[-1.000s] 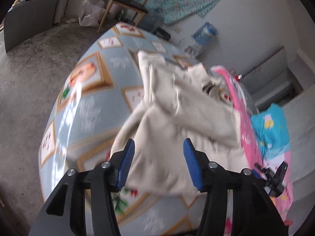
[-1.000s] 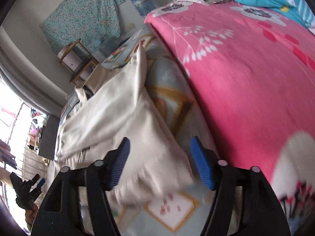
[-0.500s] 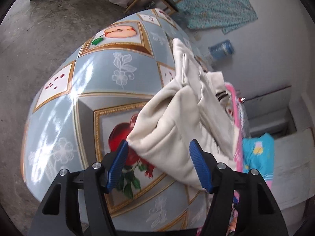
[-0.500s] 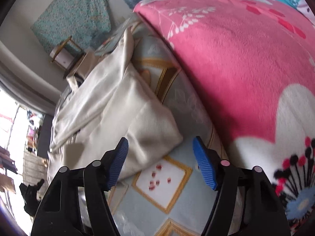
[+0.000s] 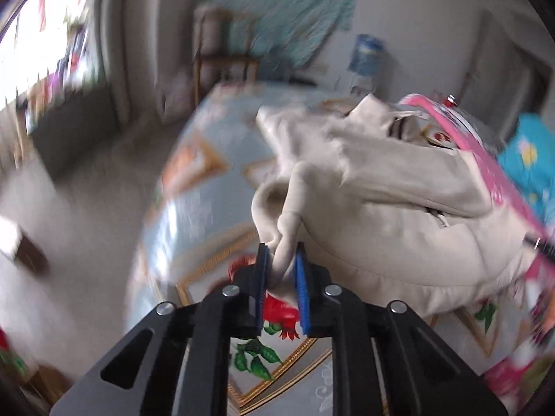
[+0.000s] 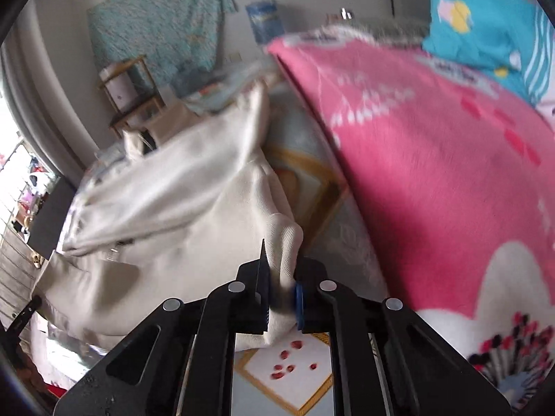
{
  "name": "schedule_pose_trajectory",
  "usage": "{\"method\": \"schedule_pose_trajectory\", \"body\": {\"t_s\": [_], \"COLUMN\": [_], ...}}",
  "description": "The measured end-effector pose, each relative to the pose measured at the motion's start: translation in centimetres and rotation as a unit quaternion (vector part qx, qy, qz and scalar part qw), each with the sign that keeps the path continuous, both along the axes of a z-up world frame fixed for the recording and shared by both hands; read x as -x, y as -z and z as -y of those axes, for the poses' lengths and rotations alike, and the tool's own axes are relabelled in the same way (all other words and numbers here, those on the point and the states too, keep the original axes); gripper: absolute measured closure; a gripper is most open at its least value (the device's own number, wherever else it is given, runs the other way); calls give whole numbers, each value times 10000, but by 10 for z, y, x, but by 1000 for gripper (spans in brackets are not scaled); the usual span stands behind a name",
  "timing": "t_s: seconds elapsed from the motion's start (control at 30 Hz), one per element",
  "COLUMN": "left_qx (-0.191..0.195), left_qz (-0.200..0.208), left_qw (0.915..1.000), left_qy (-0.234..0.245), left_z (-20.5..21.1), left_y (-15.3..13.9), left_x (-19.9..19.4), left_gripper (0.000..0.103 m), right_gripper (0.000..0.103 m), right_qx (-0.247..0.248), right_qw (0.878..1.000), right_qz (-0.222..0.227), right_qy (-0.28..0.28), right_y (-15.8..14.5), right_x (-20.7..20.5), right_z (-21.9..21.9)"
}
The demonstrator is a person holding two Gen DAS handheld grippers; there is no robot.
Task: Fold large clothes
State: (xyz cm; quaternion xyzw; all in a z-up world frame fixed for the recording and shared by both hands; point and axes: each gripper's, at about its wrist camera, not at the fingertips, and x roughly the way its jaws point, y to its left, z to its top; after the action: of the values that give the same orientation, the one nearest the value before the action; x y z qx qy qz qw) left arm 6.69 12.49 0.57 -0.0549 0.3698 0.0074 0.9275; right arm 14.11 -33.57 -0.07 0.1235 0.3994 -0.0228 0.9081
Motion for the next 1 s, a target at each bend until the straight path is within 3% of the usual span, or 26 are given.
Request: {"method": "schedule_pose_trajectory", "body": {"t_s": [0.2, 0.33, 0.4, 0.5, 0.53, 0.67, 0.8, 0.83, 1.0], "left_qx": [28, 253, 442, 659, 654, 746, 986, 1050, 1239], "left_qz": [119, -386, -808, -1191, -1170, -748, -523, -492, -739], "left_qw": [9993, 9984, 9954, 9906, 9910, 9941, 9938, 9932, 9864], "left_qy": [339, 314, 247, 105, -13, -233, -22, 140, 789], "left_z": [-5, -17, -26, -37, -42, -57, -47, -38, 10], "left_y": [-43, -28, 1, 26, 26, 8, -5, -7, 1], "left_x": [25, 36, 34, 31, 34, 46, 41, 36, 11], "left_gripper": [90, 90, 88, 82, 82, 80, 77, 73, 62], "right_gripper": [94, 91, 84, 68, 61, 49, 37, 32, 17], "right_qx": [38, -114, -141, 403, 478, 474, 221, 157, -135], "right_qw": [9996, 9996, 9980, 9952, 9949, 9975, 9981, 9966, 9815], "right_qz": [190, -135, -550, -893, -889, -514, -377, -388, -396], "right_qy": [-212, -222, -271, 19, 65, 142, -427, -716, -1869], "right_y": [-36, -22, 1, 16, 15, -11, -23, -23, -17], "right_x": [24, 28, 23, 21, 23, 28, 24, 19, 15], "right_z": [-1, 15, 21, 25, 27, 31, 0, -19, -97]}}
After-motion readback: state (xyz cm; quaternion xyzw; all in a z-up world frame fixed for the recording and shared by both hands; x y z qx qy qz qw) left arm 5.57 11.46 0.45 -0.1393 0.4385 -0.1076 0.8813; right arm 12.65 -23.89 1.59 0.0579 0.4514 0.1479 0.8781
